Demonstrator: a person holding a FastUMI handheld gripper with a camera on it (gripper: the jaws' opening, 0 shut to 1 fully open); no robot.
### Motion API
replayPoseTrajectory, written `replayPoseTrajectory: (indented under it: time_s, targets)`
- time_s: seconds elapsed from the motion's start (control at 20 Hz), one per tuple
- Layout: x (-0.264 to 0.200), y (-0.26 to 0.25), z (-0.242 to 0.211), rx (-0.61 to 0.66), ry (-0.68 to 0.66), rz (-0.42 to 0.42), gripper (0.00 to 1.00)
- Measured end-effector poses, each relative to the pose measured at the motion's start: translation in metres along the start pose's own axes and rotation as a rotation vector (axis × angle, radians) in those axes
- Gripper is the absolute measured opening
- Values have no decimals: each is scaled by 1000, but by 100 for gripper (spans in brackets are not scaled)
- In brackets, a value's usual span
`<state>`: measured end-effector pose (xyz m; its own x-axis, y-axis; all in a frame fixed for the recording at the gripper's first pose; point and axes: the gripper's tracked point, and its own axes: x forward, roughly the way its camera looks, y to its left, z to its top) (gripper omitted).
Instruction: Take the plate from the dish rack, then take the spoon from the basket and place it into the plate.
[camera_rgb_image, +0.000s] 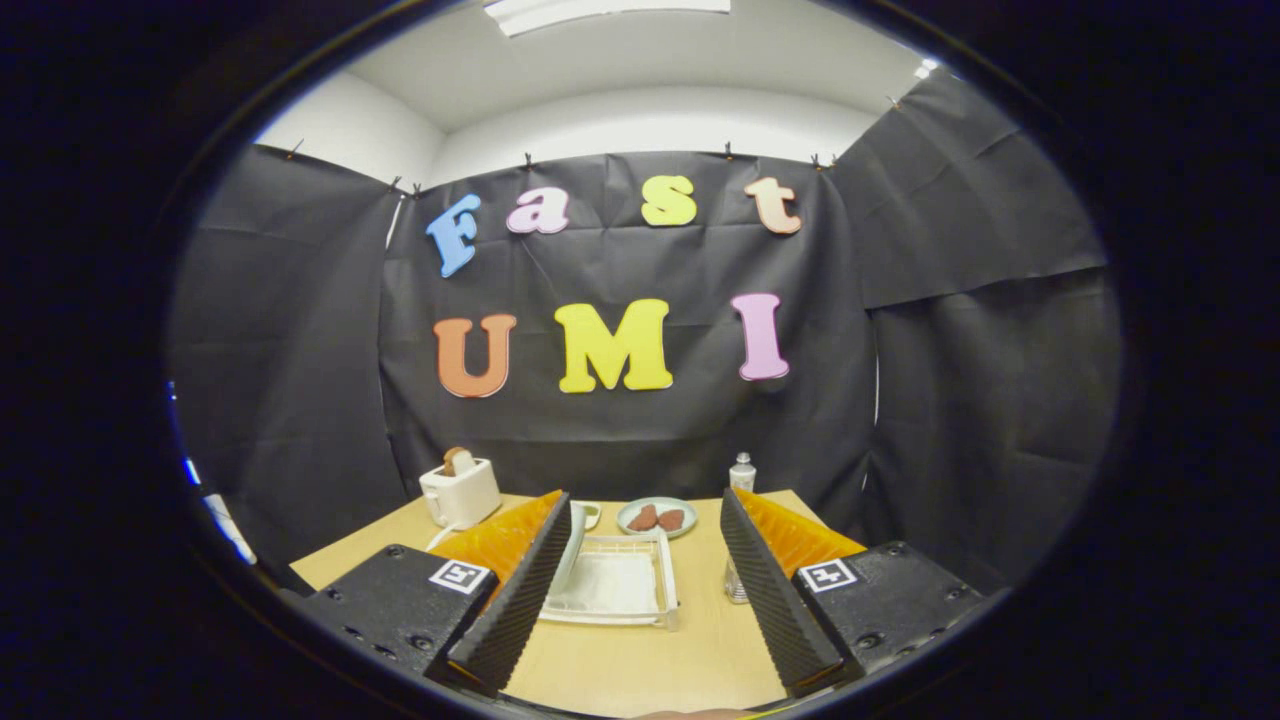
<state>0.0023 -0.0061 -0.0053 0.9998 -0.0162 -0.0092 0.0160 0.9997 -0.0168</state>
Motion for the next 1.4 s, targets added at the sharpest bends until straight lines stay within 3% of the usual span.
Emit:
replayPoseTrajectory:
  time_s: [0.55,0.8,1.05,1.4]
  targets:
    - [35,2,10,-39,121,-9,97]
    - [86,11,16,-29,245,-15,93]
    - [146,44,-17,-97,507,6,92]
    - [210,93,-43,-203,677,-18,92]
